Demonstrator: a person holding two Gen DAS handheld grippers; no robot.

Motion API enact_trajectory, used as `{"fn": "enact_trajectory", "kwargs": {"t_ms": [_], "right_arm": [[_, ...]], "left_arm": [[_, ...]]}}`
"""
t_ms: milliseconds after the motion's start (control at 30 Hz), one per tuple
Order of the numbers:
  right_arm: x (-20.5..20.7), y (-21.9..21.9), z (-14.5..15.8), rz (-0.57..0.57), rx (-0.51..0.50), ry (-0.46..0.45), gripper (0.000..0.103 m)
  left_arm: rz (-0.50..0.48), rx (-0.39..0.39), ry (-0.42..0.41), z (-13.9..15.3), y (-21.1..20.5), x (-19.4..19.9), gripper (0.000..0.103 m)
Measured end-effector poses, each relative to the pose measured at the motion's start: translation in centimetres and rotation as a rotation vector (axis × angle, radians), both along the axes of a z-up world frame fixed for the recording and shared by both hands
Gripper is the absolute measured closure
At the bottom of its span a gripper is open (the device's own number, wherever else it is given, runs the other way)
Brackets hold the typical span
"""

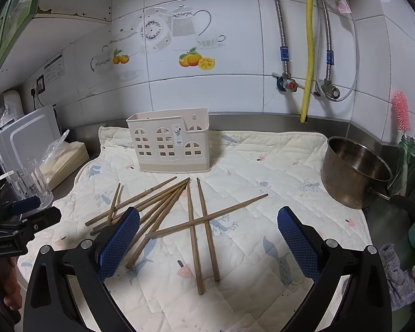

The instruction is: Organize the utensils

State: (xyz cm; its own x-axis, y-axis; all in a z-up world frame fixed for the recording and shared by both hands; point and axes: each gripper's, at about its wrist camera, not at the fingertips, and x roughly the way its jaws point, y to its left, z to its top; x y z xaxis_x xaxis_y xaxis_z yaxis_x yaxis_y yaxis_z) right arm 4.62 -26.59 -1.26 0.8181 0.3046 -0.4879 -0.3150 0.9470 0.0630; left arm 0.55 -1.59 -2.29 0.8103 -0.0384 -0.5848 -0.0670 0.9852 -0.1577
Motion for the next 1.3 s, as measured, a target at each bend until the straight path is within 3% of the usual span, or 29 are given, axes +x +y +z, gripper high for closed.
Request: {"fn": "enact_trajectory", "kwargs": {"t_ms": [1067,1300], "right_arm": [[1.3,-0.5,-1.6,0.000,0.017,0.038,0.006],[1.6,-0.6,-2.0,0.002,0.023,0.047,0.006]], "left_arm": [[0.080,0.002,0.066,-2.2,-0.6,1.7,0.007],[0.076,-0.032,0.084,-2.9,-0.4,2.3,0.024]]}}
